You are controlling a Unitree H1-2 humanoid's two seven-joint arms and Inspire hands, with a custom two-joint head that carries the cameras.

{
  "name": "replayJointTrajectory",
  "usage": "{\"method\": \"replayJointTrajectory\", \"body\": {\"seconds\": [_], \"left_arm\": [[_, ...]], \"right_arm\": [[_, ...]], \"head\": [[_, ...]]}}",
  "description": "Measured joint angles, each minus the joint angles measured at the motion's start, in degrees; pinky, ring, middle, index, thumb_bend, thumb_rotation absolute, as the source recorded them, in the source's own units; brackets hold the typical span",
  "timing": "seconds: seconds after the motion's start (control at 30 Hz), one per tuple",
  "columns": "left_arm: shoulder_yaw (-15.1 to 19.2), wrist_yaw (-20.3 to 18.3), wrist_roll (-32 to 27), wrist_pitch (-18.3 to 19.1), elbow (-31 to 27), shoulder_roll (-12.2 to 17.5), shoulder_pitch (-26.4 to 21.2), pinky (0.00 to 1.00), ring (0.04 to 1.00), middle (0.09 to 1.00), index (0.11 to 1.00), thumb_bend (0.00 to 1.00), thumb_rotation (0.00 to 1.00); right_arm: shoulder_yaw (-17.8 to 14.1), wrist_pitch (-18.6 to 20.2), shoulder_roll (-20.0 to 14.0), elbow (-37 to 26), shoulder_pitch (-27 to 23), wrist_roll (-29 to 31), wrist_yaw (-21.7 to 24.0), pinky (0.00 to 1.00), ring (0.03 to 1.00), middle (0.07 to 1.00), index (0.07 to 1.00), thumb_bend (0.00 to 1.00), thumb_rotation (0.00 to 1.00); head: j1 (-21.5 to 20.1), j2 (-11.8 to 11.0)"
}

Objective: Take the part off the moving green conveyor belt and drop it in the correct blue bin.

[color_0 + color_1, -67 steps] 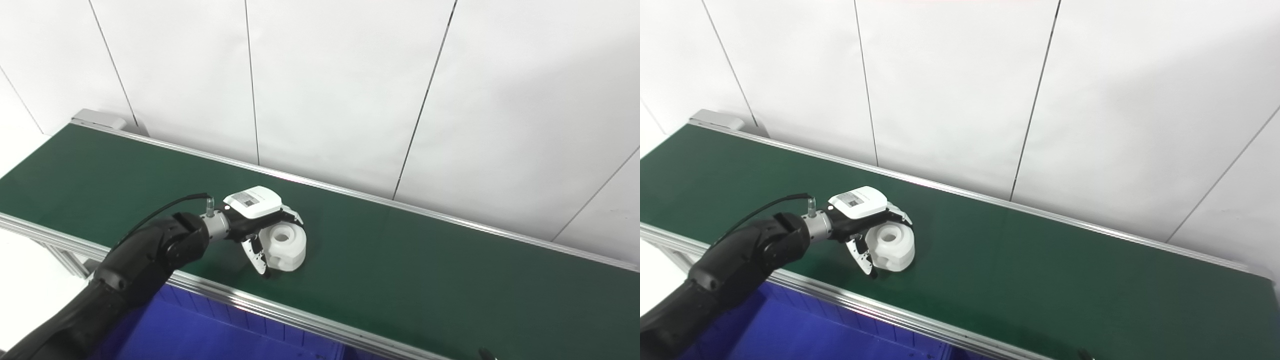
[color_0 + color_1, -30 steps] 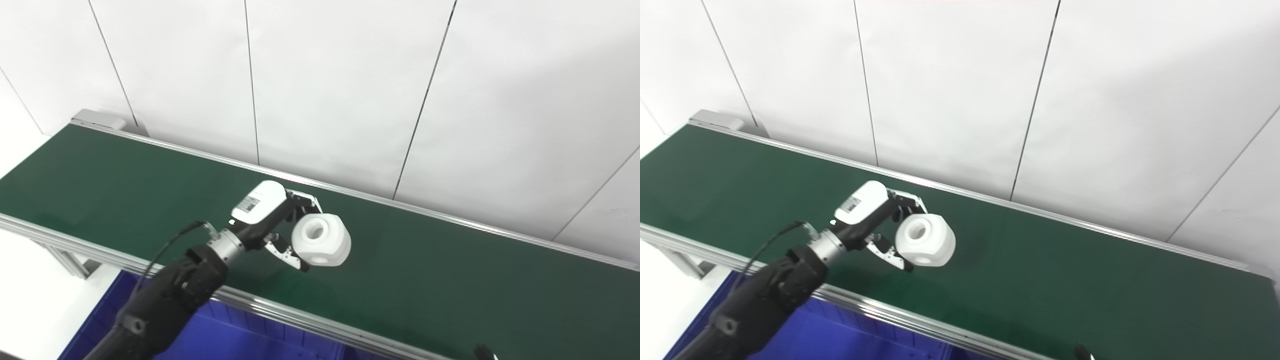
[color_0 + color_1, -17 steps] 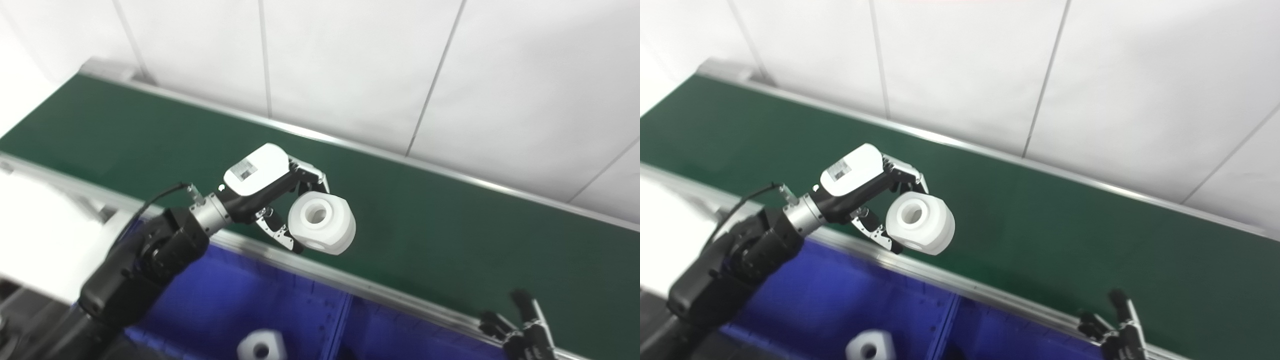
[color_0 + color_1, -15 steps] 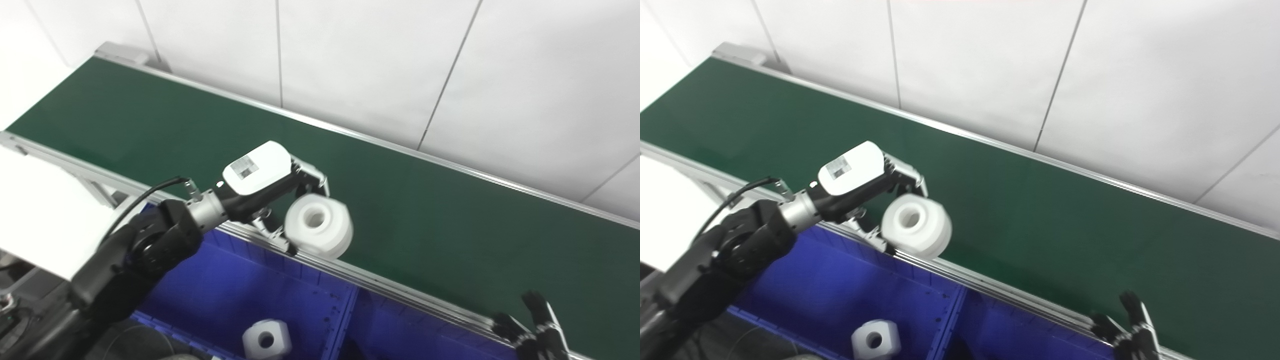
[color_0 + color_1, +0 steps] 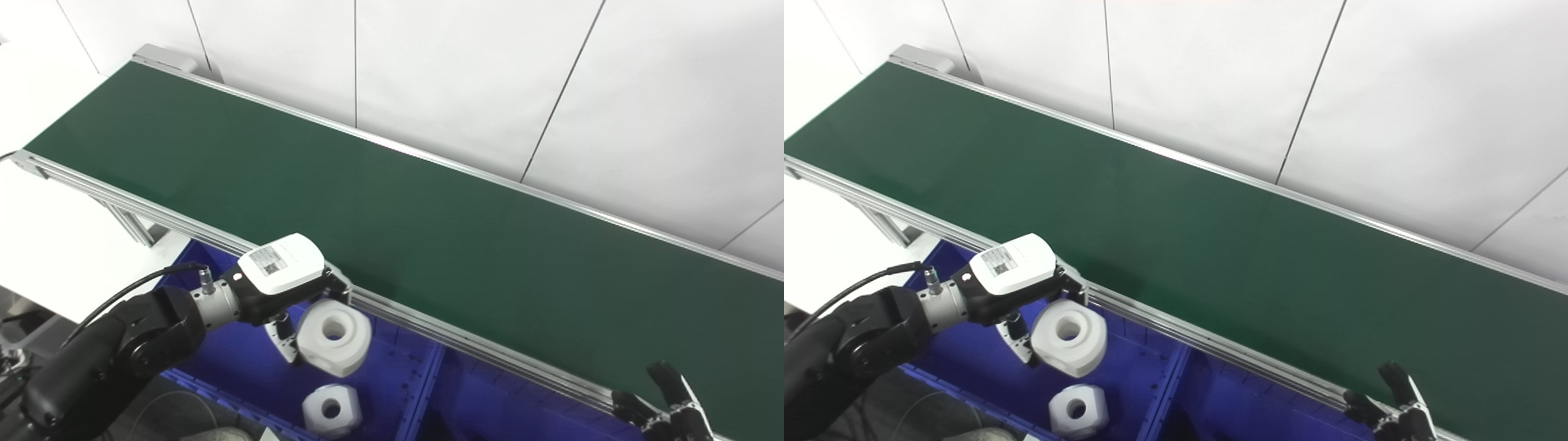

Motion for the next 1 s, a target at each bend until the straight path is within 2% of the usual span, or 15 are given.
{"method": "replayJointTrajectory", "body": {"seconds": [0.03, 0.13, 0.23, 0.3, 0.33, 0.37, 0.4, 0.43, 0.5, 0.53, 0.63, 0.7, 0.77, 0.9, 1.0], "left_arm": [[-0.1, 0.0, 0.8, -0.2, 0.7, 0.4, -0.1, 0.37, 0.427, 0.484, 0.492, 0.52, 0.00], [-0.5, -2.6, 4.3, 0.2, 1.7, 2.3, -0.2, 0.46, 0.488, 0.488, 0.490, 0.52, 0.00], [-0.7, -7.2, 6.7, 2.4, 1.5, 3.5, -0.6, 0.41, 0.467, 0.467, 0.508, 0.52, 0.00], [-0.8, -10.9, 7.7, 5.1, 0.9, 3.4, -1.0, 0.44, 0.511, 0.553, 0.498, 0.52, 0.06], [-0.8, -12.9, 8.1, 6.5, 0.6, 3.4, -1.1, 0.47, 0.542, 0.591, 0.582, 0.69, 0.21], [-0.8, -14.7, 8.5, 7.8, 0.4, 3.4, -1.4, 0.51, 0.591, 0.634, 0.634, 0.75, 0.33], [-0.9, -17.0, 8.5, 9.3, 0.1, 3.4, -1.8, 0.54, 0.617, 0.656, 0.661, 0.78, 0.39], [-1.0, -19.0, 8.5, 10.5, -0.2, 3.4, -2.1, 0.60, 0.693, 0.719, 0.716, 0.82, 0.50], [-1.3, -23.1, 8.4, 12.9, -1.7, 3.4, -2.8, 0.69, 0.770, 0.787, 0.771, 0.86, 0.60], [-1.9, -25.8, 8.6, 14.3, -2.8, 3.4, -3.2, 0.77, 0.835, 0.851, 0.826, 0.93, 0.73], [-4.2, -35.0, 10.7, 18.2, -5.5, 3.4, -4.8, 0.91, 0.937, 0.968, 0.934, 1.00, 0.95], [-5.7, -40.5, 13.1, 20.1, -6.5, 3.4, -5.9, 0.92, 0.950, 0.981, 0.948, 1.00, 0.98], [-6.2, -43.7, 14.7, 21.1, -7.4, 3.4, -6.4, 0.94, 0.973, 0.994, 0.967, 1.00, 0.98], [-5.6, -45.4, 14.0, 22.5, -9.4, 3.2, -6.6, 0.94, 0.970, 0.996, 0.979, 1.00, 0.93], [-3.1, -45.9, 7.8, 24.7, -10.5, 2.5, -6.6, 0.96, 0.964, 0.984, 0.973, 1.00, 0.87]], "right_arm": [[0.1, 0.0, 0.0, 0.4, -0.1, -0.1, 0.2, 0.66, 0.685, 0.901, 0.881, 0.80, 0.88], [0.7, 0.0, 0.2, 1.7, -0.4, -1.1, 0.7, 0.64, 0.686, 0.904, 0.888, 0.80, 0.89], [0.8, 0.0, 0.7, 1.7, -0.4, -1.8, 0.8, 0.63, 0.682, 0.900, 0.885, 0.82, 0.88], [0.9, 0.0, 1.0, 1.7, -0.4, -1.8, 0.8, 0.62, 0.684, 0.899, 0.882, 0.84, 0.87], [0.9, 0.0, 1.3, 1.7, -0.4, -1.8, 0.8, 0.62, 0.684, 0.899, 0.881, 0.85, 0.87], [0.9, 0.0, 1.5, 1.7, -0.3, -1.8, 0.8, 0.62, 0.682, 0.898, 0.881, 0.85, 0.87], [1.0, 0.0, 1.6, 1.7, -0.2, -1.8, 0.8, 0.62, 0.682, 0.898, 0.882, 0.85, 0.88], [1.0, 0.0, 1.6, 1.7, -0.1, -1.9, 0.8, 0.62, 0.680, 0.897, 0.881, 0.85, 0.88], [1.0, 0.0, 1.6, 1.6, 0.1, -1.8, 0.8, 0.62, 0.678, 0.895, 0.879, 0.86, 0.87], [1.0, 0.0, 1.6, 1.6, 0.2, -1.8, 0.8, 0.61, 0.674, 0.889, 0.876, 0.86, 0.87], [1.0, 0.0, 1.6, 1.6, 0.3, -1.8, 0.9, 0.61, 0.672, 0.881, 0.868, 0.85, 0.86], [0.9, 0.0, 1.6, 1.5, 0.3, -1.7, 0.9, 0.61, 0.672, 0.880, 0.867, 0.86, 0.86], [0.9, 0.0, 1.7, 1.4, 0.3, -1.4, 0.9, 0.62, 0.672, 0.881, 0.868, 0.85, 0.86], [0.9, 0.0, 1.6, 1.4, 0.3, -1.5, 0.9, 0.62, 0.671, 0.882, 0.871, 0.85, 0.87], [0.9, 0.0, 1.7, 1.4, 0.2, -2.0, 0.8, 0.62, 0.669, 0.882, 0.871, 0.84, 0.88]], "head": [[-0.2, -0.2], [-0.5, -0.4], [-1.2, -0.4], [-2.2, -0.3], [-2.5, -0.3], [-2.9, -0.3], [-3.2, -0.2], [-3.2, -0.2], [-3.4, -0.2], [-3.5, -0.2], [-3.7, -0.1], [-3.7, -0.1], [-3.7, -0.1], [-3.8, -0.2], [-4.7, -0.2]]}}
